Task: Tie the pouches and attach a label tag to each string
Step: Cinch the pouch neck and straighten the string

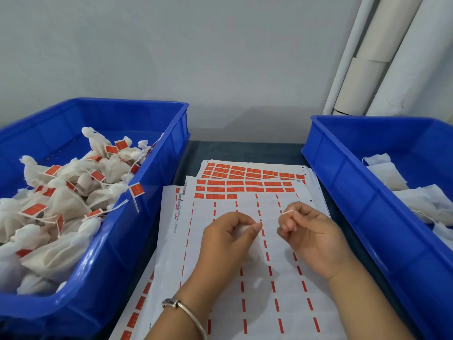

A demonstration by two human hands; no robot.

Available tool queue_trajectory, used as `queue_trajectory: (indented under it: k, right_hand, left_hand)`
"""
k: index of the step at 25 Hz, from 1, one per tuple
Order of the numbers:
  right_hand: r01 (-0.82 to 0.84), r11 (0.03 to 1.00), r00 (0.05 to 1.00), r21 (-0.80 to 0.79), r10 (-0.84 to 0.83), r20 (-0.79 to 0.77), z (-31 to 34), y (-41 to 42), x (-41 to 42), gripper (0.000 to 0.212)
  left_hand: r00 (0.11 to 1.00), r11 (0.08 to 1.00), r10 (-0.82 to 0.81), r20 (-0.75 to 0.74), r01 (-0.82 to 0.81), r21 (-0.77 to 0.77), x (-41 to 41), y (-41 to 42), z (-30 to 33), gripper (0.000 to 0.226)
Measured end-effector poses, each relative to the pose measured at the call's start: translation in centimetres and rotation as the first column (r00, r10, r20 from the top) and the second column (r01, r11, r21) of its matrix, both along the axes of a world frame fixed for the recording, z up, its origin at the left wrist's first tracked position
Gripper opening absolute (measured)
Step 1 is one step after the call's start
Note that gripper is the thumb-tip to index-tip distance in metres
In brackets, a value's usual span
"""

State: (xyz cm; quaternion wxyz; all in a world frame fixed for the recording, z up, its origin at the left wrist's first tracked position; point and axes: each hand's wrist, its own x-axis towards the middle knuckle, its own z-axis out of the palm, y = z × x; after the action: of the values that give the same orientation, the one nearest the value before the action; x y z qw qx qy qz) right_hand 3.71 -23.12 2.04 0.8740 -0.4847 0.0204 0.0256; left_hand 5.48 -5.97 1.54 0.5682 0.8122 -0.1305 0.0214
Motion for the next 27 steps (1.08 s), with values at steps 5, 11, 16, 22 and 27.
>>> queue_trajectory:
  k: [5, 11, 16, 22, 27]
  right_hand:
    - [-0.040, 0.914, 0.997, 0.404, 0.064, -0.046, -0.3, 0.6, 0.3, 0.024]
    - [0.046, 0.954, 0.988, 0.297, 0.001, -0.156, -0.8, 1.1, 0.5, 0.023]
    - [-0.080, 0.924, 0.996, -0.374, 0.085, -0.004, -1.0, 2.4, 0.0, 0.057]
    - [-0.180, 0.690, 0.973, -0.701, 0.231, -0.023, -1.2, 3.9, -0.6, 0.083]
    - [-0.105, 0.531, 0.989, -0.841, 0.145, -0.032, -1.4, 5.2, -0.5, 0.064]
  left_hand:
    - [0.974, 0.982, -0.161, -0.161, 0.142, -0.127, -0.1, 0.1, 0.4, 0.023]
    - [0.954, 0.938, -0.201, -0.224, 0.121, -0.325, -0.3, 0.0, 0.6, 0.017]
    - [0.979, 0.945, -0.115, -0.168, 0.055, -0.324, -0.6, -0.1, 0.6, 0.014]
    - [0.992, 0.947, -0.027, -0.125, -0.015, -0.322, -0.5, 0.1, 0.8, 0.020]
    - [0.991, 0.942, -0.008, -0.137, -0.039, -0.334, -0.8, -0.3, 1.1, 0.016]
